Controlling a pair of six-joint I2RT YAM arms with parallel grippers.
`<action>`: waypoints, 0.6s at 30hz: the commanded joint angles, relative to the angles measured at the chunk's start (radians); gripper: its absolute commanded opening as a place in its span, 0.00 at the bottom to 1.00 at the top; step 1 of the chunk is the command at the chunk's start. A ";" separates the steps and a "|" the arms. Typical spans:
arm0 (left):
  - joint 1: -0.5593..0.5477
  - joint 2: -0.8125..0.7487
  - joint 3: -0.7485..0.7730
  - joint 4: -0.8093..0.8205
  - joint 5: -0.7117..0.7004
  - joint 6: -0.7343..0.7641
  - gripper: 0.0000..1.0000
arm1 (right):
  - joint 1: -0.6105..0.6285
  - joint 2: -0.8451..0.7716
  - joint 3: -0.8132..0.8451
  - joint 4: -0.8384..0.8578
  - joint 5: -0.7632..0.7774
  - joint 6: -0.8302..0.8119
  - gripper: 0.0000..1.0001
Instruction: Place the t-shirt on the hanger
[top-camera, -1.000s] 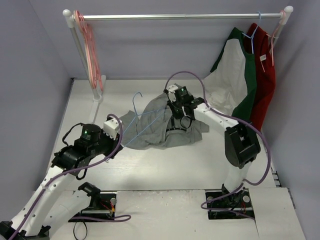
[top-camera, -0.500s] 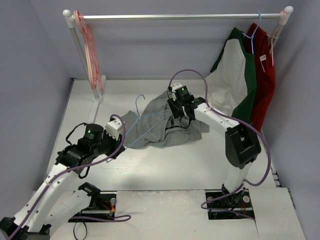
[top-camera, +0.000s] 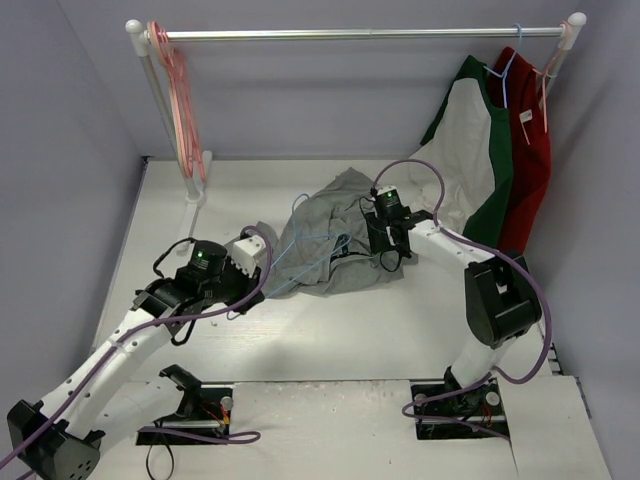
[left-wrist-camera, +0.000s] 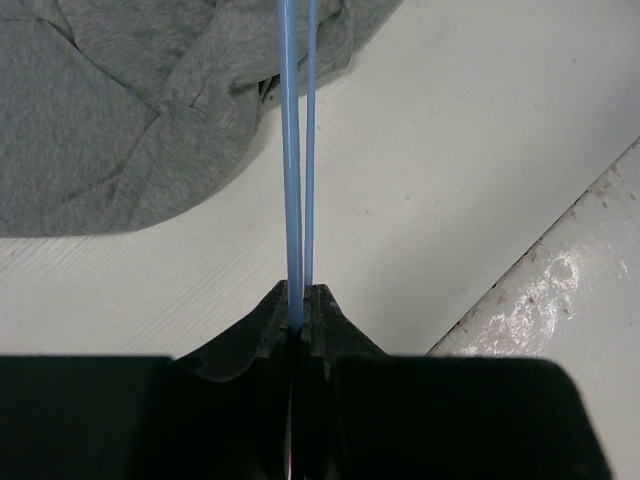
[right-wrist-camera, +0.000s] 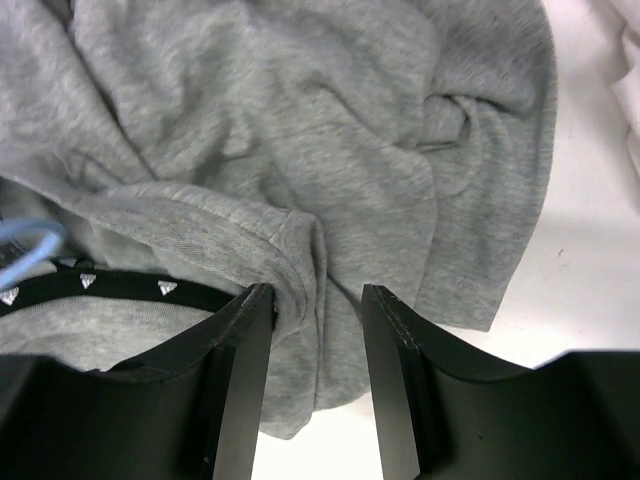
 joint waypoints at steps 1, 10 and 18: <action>-0.014 0.018 0.039 0.099 0.002 0.010 0.00 | -0.006 -0.016 0.008 0.080 -0.029 0.031 0.41; -0.022 0.022 0.040 0.088 -0.004 0.017 0.00 | -0.009 -0.031 0.003 0.092 -0.081 0.035 0.40; -0.023 0.032 0.031 0.086 -0.016 0.024 0.00 | -0.008 -0.018 0.028 0.053 -0.095 0.031 0.43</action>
